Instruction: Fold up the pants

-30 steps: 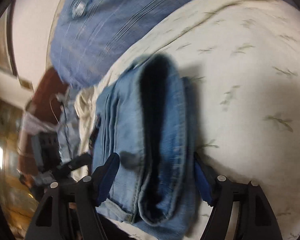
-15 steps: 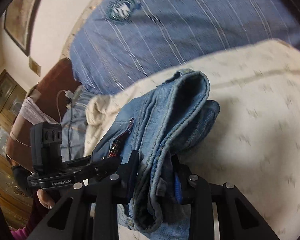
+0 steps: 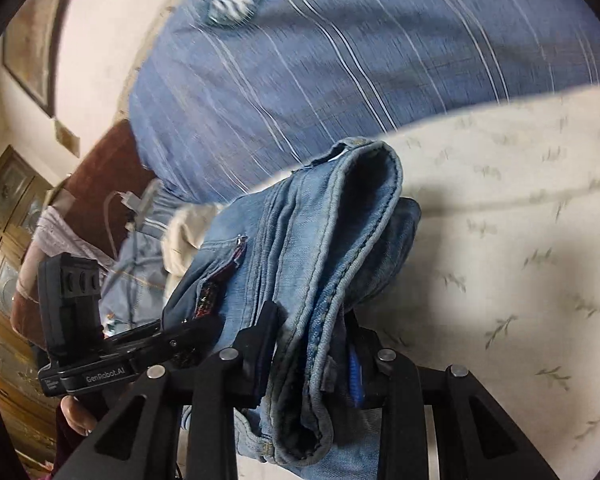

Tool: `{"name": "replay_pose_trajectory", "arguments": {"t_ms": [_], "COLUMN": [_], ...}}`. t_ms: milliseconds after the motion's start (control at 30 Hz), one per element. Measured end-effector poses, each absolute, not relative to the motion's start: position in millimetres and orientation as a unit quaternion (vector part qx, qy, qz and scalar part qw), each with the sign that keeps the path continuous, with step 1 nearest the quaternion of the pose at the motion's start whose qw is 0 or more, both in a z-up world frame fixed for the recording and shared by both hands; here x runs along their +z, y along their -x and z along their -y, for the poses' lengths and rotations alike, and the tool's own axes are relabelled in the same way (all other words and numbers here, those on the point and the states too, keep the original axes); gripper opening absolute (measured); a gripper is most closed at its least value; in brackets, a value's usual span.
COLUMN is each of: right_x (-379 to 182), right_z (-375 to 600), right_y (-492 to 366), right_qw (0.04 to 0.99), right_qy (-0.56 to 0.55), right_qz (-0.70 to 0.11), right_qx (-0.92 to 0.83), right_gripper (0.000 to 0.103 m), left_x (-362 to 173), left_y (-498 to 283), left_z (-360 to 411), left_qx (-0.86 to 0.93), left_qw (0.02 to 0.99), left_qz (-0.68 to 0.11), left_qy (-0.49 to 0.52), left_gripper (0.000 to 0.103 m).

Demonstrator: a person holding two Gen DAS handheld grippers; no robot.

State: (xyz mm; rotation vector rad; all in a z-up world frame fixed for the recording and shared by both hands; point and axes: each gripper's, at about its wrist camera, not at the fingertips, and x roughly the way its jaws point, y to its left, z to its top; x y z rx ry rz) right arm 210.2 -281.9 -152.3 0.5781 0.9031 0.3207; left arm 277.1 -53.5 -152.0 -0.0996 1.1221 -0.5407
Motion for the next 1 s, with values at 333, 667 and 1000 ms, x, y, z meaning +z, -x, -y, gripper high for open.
{"name": "replay_pose_trajectory", "arguments": {"t_ms": [333,667,1000], "right_x": [-172.6,-173.4,-59.5], "right_z": [290.2,279.6,241.3], "right_y": [-217.6,-208.0,-116.9], "right_qw": [0.842,0.857,0.930], "right_qy": [-0.279,-0.245,-0.141], "right_qz": [-0.440,-0.447,-0.333], "right_qx": [0.143,0.078,0.067], "right_gripper": [0.032,0.055,0.063], "left_x": [-152.5,-137.3,-15.5], "left_y": [-270.5,-249.8,-159.2], "left_z": [54.3,59.4,32.8], "left_qx": [-0.232,-0.150,-0.096], "left_qw": [0.828,0.860,0.939], "left_qz": [-0.509,-0.487,-0.326], "left_qy": [0.027,-0.021,-0.043], "left_gripper": [0.065,0.081,0.091]}}
